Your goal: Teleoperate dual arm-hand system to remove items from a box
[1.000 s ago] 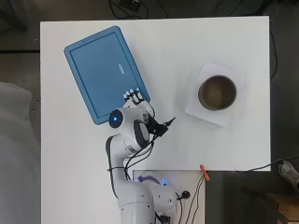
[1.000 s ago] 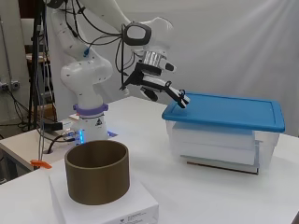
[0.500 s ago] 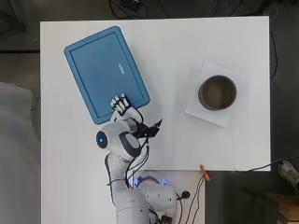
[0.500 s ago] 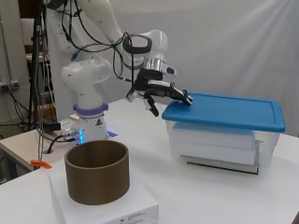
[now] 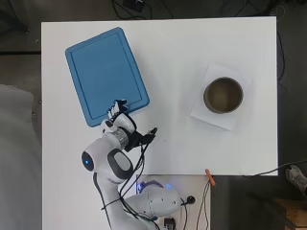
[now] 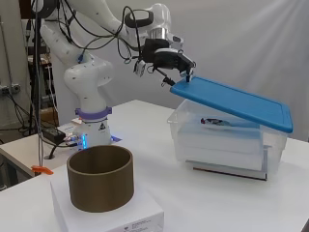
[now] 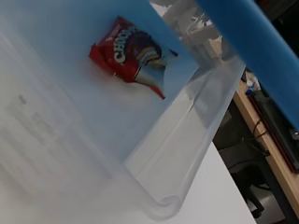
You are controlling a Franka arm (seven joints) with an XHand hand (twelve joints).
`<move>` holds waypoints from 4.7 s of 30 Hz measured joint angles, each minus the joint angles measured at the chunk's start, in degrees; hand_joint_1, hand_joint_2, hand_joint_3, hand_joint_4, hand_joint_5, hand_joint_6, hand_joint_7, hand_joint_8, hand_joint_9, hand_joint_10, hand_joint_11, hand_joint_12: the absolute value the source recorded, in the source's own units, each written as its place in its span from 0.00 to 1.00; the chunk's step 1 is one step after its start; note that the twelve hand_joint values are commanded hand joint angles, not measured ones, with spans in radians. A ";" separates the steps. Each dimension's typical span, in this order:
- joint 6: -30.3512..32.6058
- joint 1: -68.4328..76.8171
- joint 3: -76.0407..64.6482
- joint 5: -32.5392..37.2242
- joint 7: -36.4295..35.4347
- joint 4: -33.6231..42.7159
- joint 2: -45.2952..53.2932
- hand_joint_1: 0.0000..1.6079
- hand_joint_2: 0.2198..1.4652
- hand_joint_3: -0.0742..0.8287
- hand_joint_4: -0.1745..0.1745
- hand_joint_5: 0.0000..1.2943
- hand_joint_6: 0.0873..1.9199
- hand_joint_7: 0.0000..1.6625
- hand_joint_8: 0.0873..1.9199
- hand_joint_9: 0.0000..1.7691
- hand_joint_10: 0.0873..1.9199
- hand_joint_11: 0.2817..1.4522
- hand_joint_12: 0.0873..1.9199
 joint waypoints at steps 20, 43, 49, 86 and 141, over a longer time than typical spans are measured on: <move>-8.94 -4.13 -21.38 33.41 -42.65 50.28 44.66 0.00 0.79 0.08 0.44 0.36 0.00 0.36 0.00 0.40 0.00 0.18 0.00; -38.96 -1.58 -16.85 47.09 -23.03 30.92 38.14 0.00 0.72 0.09 0.19 0.28 0.00 0.32 0.00 0.36 0.00 0.16 0.00; -34.98 -2.09 -16.40 45.70 -10.62 31.72 40.99 0.00 0.71 0.08 0.32 0.24 0.00 0.27 0.00 0.31 0.00 0.12 0.00; -2.25 -2.30 -6.10 6.72 -6.81 20.09 39.63 0.34 0.46 0.06 0.45 0.01 0.00 0.01 0.00 0.11 0.00 0.08 0.00; -8.31 -67.33 50.90 21.27 -5.22 29.24 38.53 0.09 0.57 0.10 0.48 0.24 0.00 0.29 0.00 0.30 0.00 0.20 0.00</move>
